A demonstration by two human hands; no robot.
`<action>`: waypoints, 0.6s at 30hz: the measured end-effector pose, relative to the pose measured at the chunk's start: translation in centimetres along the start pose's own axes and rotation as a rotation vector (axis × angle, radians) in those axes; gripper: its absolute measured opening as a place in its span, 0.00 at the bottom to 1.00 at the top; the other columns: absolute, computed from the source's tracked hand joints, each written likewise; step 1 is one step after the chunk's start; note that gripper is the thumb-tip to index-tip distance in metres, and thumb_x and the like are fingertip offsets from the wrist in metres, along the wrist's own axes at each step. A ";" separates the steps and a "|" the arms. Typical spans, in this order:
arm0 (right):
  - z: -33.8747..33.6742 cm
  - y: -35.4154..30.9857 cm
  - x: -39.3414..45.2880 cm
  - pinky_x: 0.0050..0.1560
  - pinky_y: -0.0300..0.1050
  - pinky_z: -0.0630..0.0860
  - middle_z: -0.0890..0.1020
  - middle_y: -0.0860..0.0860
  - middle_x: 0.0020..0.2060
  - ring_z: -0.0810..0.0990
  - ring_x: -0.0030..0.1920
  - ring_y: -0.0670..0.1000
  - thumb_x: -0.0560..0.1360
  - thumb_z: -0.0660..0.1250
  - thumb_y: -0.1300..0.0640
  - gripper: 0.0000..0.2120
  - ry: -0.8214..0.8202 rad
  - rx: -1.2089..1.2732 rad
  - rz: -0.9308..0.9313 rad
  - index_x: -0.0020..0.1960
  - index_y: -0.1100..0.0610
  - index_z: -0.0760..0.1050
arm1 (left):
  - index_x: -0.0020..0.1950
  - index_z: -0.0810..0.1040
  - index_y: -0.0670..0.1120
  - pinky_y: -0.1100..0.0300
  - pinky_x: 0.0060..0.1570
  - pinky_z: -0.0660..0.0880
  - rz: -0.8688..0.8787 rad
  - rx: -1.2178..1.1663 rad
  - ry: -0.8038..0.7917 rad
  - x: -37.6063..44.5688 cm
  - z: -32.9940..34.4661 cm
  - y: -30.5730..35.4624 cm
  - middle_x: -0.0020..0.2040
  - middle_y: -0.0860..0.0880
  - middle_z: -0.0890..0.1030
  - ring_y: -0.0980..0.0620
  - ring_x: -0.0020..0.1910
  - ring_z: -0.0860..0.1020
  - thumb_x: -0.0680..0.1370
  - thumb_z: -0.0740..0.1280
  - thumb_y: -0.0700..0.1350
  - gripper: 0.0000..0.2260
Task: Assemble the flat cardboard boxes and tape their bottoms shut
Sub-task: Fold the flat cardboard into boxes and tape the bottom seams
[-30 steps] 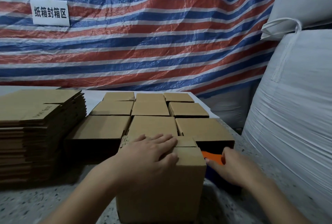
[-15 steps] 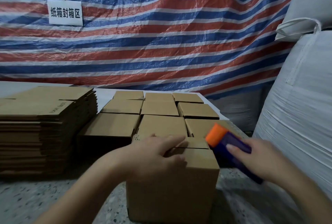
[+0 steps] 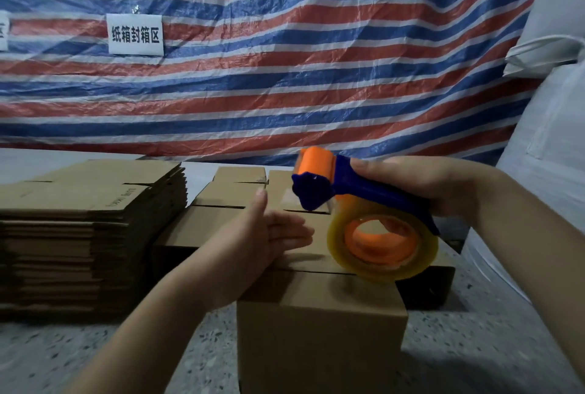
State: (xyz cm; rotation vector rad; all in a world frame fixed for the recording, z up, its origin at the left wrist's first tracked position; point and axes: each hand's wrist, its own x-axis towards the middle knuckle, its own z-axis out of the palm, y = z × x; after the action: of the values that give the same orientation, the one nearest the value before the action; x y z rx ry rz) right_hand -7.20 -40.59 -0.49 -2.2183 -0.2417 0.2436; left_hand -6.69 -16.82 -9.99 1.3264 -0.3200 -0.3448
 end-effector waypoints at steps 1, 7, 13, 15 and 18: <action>0.2 0.0 0.4 0.35 0.42 0.79 0.85 0.53 0.38 0.83 0.34 0.50 0.63 0.68 0.28 0.35 -0.026 -0.019 0.011 0.57 0.55 0.79 | 0.59 0.76 0.37 0.56 0.56 0.74 -0.017 -0.073 0.012 0.0 -0.1 0.2 0.55 0.39 0.84 0.47 0.55 0.83 0.81 0.46 0.63 0.33; 0.6 -0.4 1.2 0.33 0.41 0.79 0.85 0.52 0.37 0.82 0.33 0.49 0.63 0.71 0.28 0.35 -0.114 -0.056 0.032 0.58 0.53 0.78 | 0.62 0.76 0.32 0.53 0.64 0.67 -0.033 -0.112 0.061 -0.3 -0.1 0.1 0.57 0.37 0.82 0.47 0.54 0.83 0.78 0.56 0.61 0.33; 0.7 -0.4 1.3 0.33 0.42 0.79 0.84 0.52 0.36 0.82 0.33 0.49 0.58 0.71 0.27 0.38 -0.110 -0.070 0.057 0.57 0.52 0.78 | 0.49 0.80 0.38 0.58 0.53 0.75 -0.008 -0.202 0.101 -0.2 -0.1 0.2 0.50 0.40 0.84 0.51 0.47 0.85 0.70 0.67 0.50 0.17; 0.6 -0.4 1.5 0.33 0.42 0.79 0.84 0.52 0.36 0.82 0.32 0.49 0.58 0.72 0.27 0.37 -0.113 -0.073 0.054 0.56 0.53 0.78 | 0.43 0.84 0.39 0.61 0.47 0.77 -0.003 -0.179 0.109 -0.2 0.0 -0.1 0.47 0.42 0.84 0.54 0.43 0.85 0.74 0.66 0.44 0.10; 0.5 -0.7 1.4 0.34 0.41 0.79 0.85 0.53 0.38 0.83 0.34 0.49 0.62 0.70 0.27 0.38 -0.120 -0.109 0.057 0.59 0.54 0.78 | 0.34 0.84 0.44 0.59 0.55 0.71 0.003 -0.151 0.171 0.0 -0.3 -0.5 0.43 0.44 0.85 0.55 0.43 0.84 0.79 0.63 0.40 0.16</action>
State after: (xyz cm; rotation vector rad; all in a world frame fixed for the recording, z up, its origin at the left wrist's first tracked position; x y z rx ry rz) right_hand -6.09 -39.43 -0.33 -2.3234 -0.2626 0.4041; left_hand -6.59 -16.69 -10.57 1.1978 -0.1493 -0.2462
